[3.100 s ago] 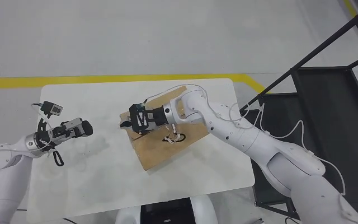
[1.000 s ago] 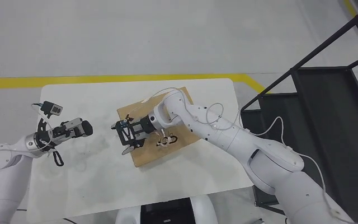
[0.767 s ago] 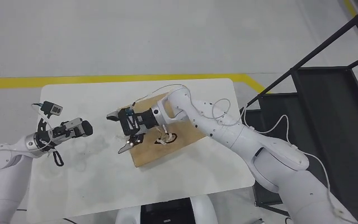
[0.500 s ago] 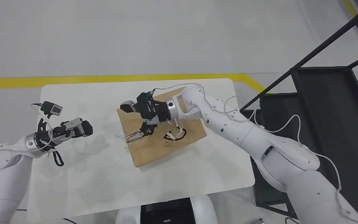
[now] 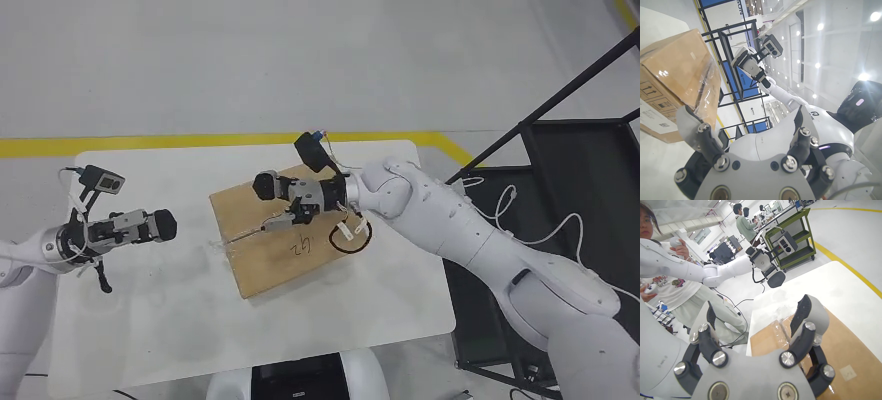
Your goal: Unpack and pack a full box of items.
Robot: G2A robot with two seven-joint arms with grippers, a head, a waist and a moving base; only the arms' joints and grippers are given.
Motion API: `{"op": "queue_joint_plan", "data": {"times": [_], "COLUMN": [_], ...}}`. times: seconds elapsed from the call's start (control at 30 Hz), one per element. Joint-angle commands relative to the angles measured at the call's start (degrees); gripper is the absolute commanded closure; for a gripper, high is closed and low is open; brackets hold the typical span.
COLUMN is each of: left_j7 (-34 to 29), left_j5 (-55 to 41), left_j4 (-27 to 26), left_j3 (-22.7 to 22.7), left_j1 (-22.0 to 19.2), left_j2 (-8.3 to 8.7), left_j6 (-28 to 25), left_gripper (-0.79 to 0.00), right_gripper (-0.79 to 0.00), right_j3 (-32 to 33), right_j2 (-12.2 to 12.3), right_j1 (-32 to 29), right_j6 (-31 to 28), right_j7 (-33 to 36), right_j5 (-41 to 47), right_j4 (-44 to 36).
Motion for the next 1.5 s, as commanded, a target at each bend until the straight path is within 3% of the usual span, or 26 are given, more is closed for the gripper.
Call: {"op": "queue_joint_plan", "data": {"times": [0.0,0.17,0.3,0.8,0.87,1.13,1.27,1.47], "left_j7": [-1.48,-3.6,-4.02,-4.02,-4.02,-4.02,-4.02,-4.02], "left_j5": [-1.33,-3.16,-3.62,-3.62,-3.62,-3.62,-3.62,-3.62], "left_j4": [-0.21,0.2,1.69,2.67,2.67,2.67,2.67,2.67], "left_j3": [0.66,3.37,5.04,5.52,5.52,5.52,5.52,5.52], "left_j1": [-0.5,-2.01,-3.16,-3.49,-3.49,-3.49,-3.49,-3.49], "left_j2": [-0.15,-0.84,-1.4,-1.61,-1.61,-1.61,-1.61,-1.61], "left_j6": [1.52,3.64,4.05,4.05,4.05,4.05,4.05,4.05], "left_gripper": [-0.785,-0.785,-0.785,-0.785,-0.785,-0.785,-0.785,-0.785], "right_gripper": [-0.785,-0.785,-0.785,-0.785,-0.785,-0.785,-0.785,-0.785], "right_j3": [0.39,1.36,2.28,2.33,3.05,6.51,9.2,11.73], "right_j2": [1.33,4.49,6.47,6.6,6.47,8.24,9.89,10.53], "right_j1": [0.42,0.54,0.33,0.38,-1.18,-5.19,-6.6,-8.64], "right_j6": [0.0,1.26,5.56,5.82,6.74,20.81,28.1,33.77], "right_j7": [8.06,22.91,27.65,27.92,24.21,35.62,42.44,42.61], "right_j5": [5.74,13.8,15.26,14.84,19.81,41.57,43.22,43.74], "right_j4": [-0.71,-0.95,-2.34,-2.48,-3.3,0.42,3.24,3.67]}}
